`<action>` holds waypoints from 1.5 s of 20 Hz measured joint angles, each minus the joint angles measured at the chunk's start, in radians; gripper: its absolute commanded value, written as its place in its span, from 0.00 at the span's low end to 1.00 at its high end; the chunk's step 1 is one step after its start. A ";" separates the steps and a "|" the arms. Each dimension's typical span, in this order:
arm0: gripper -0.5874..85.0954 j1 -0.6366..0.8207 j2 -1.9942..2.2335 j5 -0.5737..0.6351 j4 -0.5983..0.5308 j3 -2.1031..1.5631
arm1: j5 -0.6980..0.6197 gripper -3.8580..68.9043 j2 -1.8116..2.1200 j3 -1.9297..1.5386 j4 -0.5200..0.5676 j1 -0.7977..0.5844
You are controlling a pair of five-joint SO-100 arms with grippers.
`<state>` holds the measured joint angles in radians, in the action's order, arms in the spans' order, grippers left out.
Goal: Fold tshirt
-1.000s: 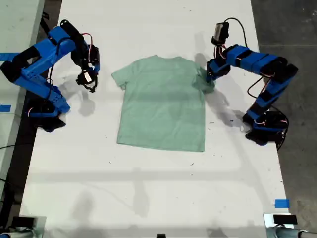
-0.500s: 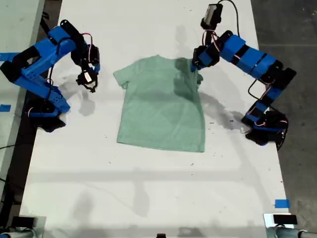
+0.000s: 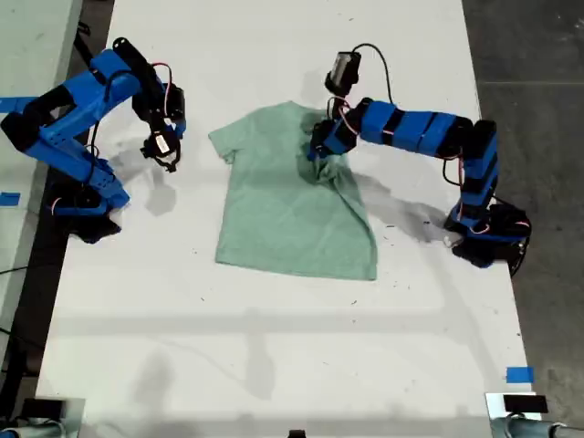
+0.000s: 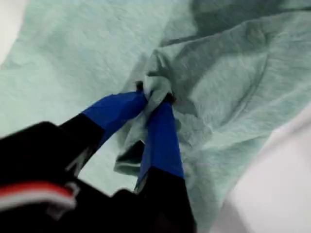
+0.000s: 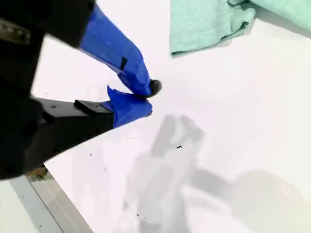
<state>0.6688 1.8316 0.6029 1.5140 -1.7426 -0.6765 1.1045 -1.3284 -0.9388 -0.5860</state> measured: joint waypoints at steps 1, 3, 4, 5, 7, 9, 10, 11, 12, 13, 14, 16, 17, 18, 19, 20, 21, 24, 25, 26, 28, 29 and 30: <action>0.02 0.000 0.000 0.000 -0.003 0.000 | 0.003 0.51 -0.058 0.026 0.002 0.000; 0.02 -0.002 0.000 -0.008 -0.003 0.000 | 0.003 0.45 -0.067 0.057 0.002 0.002; 0.02 -0.006 0.000 -0.009 -0.003 0.000 | 0.003 0.42 -0.064 0.074 -0.035 0.002; 0.02 -0.012 0.000 -0.009 -0.003 0.000 | 0.003 0.39 -0.040 0.078 -0.086 0.002; 0.02 -0.012 0.000 -0.009 -0.003 0.000 | -0.009 0.37 0.077 0.078 -0.184 0.002; 0.02 -0.012 0.000 -0.009 -0.003 0.000 | -0.032 0.36 0.232 0.080 -0.284 0.002; 0.03 -0.012 0.000 -0.009 -0.003 0.000 | -0.043 0.34 0.308 0.080 -0.328 0.000; 0.05 -0.012 0.000 -0.011 -0.003 0.000 | -0.049 0.32 0.390 0.058 -0.365 -0.005; 0.09 -0.012 0.000 -0.015 -0.003 0.000 | -0.054 0.32 0.468 0.020 -0.388 -0.006; 0.11 -0.012 0.000 -0.017 -0.003 0.000 | -0.055 0.32 0.537 -0.034 -0.403 -0.009; 0.19 -0.012 0.000 -0.017 -0.003 0.000 | -0.055 0.32 0.606 -0.097 -0.403 -0.014; 0.32 -0.012 -0.012 -0.015 0.003 0.052 | -0.043 0.32 0.729 -0.232 -0.402 -0.017; 0.36 -0.012 -0.025 -0.020 -0.002 0.077 | -0.035 0.31 0.788 -0.302 -0.390 -0.015; 0.40 -0.012 -0.034 -0.011 0.000 0.101 | -0.026 0.31 0.842 -0.364 -0.379 -0.015; 0.40 -0.012 -0.058 -0.005 0.021 0.141 | -0.017 0.31 0.885 -0.411 -0.370 -0.015; 0.40 -0.012 -0.086 0.002 0.023 0.183 | -0.009 0.30 0.927 -0.454 -0.364 -0.015; 0.40 -0.011 -0.118 0.020 0.038 0.224 | -0.003 0.29 0.959 -0.482 -0.360 -0.015; 0.39 -0.011 -0.202 0.035 0.044 0.281 | 0.009 0.29 1.014 -0.522 -0.354 -0.009; 0.39 -0.006 -0.229 0.046 0.035 0.282 | 0.009 0.28 1.017 -0.525 -0.354 -0.005; 0.40 0.000 -0.258 0.054 0.020 0.282 | 0.012 0.28 1.017 -0.525 -0.354 0.000; 0.41 0.003 -0.322 0.049 -0.018 0.282 | 0.012 0.28 1.017 -0.525 -0.354 0.005; 0.41 0.005 -0.357 0.051 -0.040 0.282 | 0.012 0.28 1.017 -0.525 -0.354 0.011; 0.42 0.008 -0.399 0.055 -0.060 0.284 | 0.015 0.27 1.017 -0.525 -0.354 0.020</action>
<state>0.6765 1.4327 0.6581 1.4542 -1.4588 -0.6611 2.1215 -1.8530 -1.2931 -0.5660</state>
